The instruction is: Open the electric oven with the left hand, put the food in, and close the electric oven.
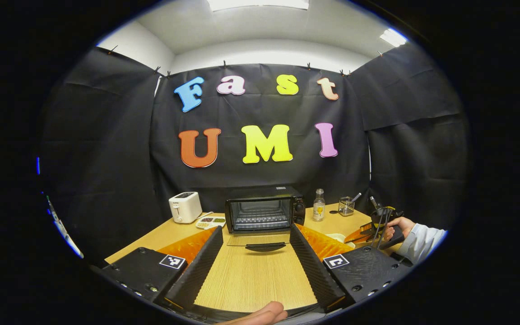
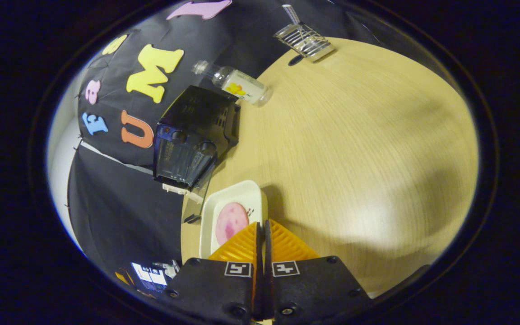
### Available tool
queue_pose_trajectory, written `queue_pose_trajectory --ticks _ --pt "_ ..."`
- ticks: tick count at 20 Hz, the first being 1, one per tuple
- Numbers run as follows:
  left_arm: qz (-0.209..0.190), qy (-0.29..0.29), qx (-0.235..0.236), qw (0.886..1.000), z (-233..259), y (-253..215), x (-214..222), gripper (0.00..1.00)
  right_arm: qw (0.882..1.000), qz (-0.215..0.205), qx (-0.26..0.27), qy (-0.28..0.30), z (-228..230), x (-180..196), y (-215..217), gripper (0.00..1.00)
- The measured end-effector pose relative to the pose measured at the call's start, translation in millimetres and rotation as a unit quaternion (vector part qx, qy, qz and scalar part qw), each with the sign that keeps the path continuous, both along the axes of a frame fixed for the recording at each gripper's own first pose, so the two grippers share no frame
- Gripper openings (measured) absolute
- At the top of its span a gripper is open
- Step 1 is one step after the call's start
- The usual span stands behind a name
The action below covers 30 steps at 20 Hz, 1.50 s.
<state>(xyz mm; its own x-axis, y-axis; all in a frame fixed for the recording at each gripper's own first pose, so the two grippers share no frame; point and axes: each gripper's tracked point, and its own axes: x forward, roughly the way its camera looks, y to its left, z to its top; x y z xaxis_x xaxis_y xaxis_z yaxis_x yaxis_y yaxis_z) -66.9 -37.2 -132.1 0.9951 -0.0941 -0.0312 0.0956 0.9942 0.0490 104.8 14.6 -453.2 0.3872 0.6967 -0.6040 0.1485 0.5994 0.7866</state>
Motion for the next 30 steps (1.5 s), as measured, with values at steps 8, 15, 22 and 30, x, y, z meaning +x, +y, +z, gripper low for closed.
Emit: queue_pose_trajectory --ticks 8,15,22,30 --pt "0.024 -0.017 -0.019 0.999 1.3 39.3 -9.0 0.95 0.996 0.035 -0.024 -0.079 102.3 -9.7 48.2 0.04" --pt "0.051 -0.022 -0.029 0.998 -6.9 83.9 -13.8 0.95 0.990 0.078 -0.017 -0.115 151.7 -21.2 143.3 0.04" --pt "0.082 -0.030 -0.007 0.996 7.7 123.8 -18.4 0.95 0.990 0.082 -0.022 -0.111 145.1 -7.3 228.4 0.04" --pt "0.115 -0.026 -0.018 0.993 -14.2 151.2 -7.8 0.95 0.995 -0.030 -0.037 -0.083 111.8 47.7 288.6 0.04"
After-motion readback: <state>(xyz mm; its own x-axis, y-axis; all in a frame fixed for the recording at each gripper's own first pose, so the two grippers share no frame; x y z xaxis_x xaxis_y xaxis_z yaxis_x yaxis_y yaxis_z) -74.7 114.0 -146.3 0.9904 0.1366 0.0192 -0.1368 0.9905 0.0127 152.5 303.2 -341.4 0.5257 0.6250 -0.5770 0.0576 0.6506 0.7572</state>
